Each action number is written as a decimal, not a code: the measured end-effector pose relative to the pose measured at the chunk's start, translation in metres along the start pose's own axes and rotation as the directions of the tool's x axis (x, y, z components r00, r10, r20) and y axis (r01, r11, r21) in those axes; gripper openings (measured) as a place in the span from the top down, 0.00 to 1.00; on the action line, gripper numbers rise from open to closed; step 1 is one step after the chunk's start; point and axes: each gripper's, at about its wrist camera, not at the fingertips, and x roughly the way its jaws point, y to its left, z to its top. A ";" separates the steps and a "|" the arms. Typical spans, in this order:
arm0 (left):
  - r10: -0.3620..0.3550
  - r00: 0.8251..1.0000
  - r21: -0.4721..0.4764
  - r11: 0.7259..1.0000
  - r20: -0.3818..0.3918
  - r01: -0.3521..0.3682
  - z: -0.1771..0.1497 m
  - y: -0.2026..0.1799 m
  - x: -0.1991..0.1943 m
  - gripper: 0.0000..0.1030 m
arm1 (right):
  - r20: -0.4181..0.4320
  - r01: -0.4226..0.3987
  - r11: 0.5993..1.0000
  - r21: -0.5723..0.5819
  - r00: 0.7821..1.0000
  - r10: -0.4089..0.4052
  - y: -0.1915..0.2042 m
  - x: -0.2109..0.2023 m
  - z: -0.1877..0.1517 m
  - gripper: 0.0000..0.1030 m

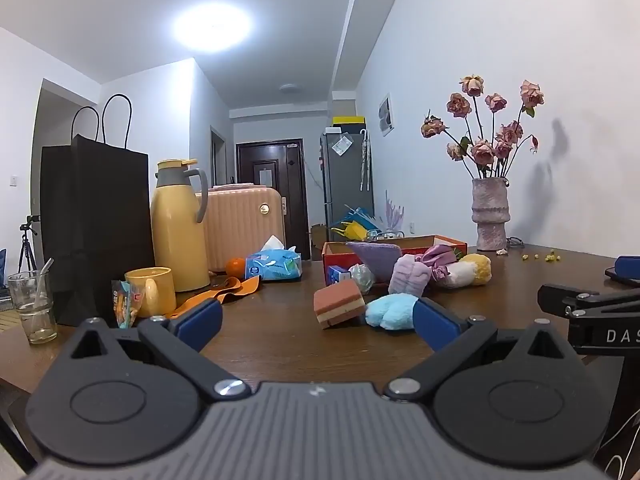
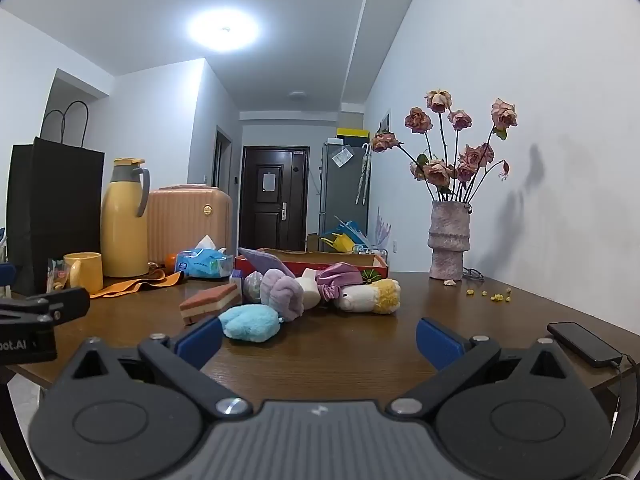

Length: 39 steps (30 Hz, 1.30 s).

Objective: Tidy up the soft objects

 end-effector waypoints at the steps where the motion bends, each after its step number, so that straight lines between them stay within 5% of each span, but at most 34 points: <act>1: 0.001 1.000 -0.002 1.000 -0.002 -0.001 0.000 0.000 0.000 0.00 | 0.003 0.000 1.000 -0.002 1.000 0.000 0.000 0.000 0.000 0.00; 39: -0.005 1.000 0.003 1.000 -0.001 0.005 0.003 -0.002 -0.002 0.00 | 0.010 0.002 1.000 0.011 1.000 -0.002 -0.002 -0.003 0.000 0.00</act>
